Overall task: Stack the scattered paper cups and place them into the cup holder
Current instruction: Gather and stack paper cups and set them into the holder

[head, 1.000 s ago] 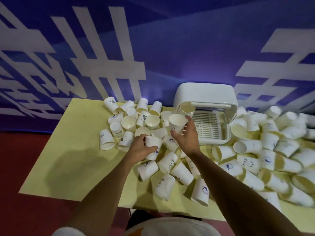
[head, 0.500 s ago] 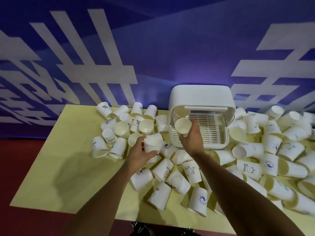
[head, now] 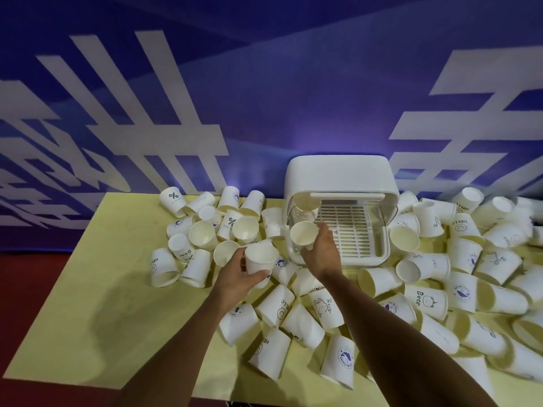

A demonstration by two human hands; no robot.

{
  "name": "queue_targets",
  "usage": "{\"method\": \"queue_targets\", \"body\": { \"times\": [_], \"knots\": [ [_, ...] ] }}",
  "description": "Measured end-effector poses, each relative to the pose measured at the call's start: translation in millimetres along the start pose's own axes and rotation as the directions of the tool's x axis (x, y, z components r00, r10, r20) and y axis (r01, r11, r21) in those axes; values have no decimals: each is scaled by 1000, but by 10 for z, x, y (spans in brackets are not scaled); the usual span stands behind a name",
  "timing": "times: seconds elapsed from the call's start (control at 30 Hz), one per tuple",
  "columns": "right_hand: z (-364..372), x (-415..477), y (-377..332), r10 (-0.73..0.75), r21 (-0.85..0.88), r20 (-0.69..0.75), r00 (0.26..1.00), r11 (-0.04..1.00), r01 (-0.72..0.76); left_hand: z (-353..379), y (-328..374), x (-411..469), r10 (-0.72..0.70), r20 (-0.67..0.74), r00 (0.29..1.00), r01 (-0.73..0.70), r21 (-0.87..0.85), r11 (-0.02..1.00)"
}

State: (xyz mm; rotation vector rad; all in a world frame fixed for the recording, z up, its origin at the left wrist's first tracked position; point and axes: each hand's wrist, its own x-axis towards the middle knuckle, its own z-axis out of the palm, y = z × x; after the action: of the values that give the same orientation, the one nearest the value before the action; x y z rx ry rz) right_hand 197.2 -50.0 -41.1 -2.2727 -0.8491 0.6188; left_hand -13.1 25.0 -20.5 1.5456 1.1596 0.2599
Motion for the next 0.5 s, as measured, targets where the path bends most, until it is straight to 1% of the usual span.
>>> {"method": "queue_targets", "body": {
  "times": [0.1, 0.17, 0.23, 0.3, 0.4, 0.5],
  "knots": [
    [-23, -1, -8, 22, -24, 37, 999, 999, -22, 20, 47, 4, -7, 8, 1000, 7, 4, 1000],
    [-50, -39, -8, 17, -27, 34, 999, 999, -16, 30, 71, 4, -15, 10, 1000, 15, 11, 1000],
    [-91, -98, -11, -10, -14, 5, 1000, 1000, 10, 46, 91, 1, -14, 19, 1000, 14, 23, 1000],
    [-133, -174, -18, -67, 4, -43, 997, 998, 67, 77, 120, 2, -9, 24, 1000, 8, 26, 1000],
    [-187, -288, -39, -112, 122, -55, 992, 986, 118, 159, 179, 17, 21, 26, 999, -22, 42, 999],
    [-234, -385, -74, -101, 275, 42, 994, 958, 86, 252, 242, 33, 48, 40, 998, -50, 39, 998]
  ]
}}
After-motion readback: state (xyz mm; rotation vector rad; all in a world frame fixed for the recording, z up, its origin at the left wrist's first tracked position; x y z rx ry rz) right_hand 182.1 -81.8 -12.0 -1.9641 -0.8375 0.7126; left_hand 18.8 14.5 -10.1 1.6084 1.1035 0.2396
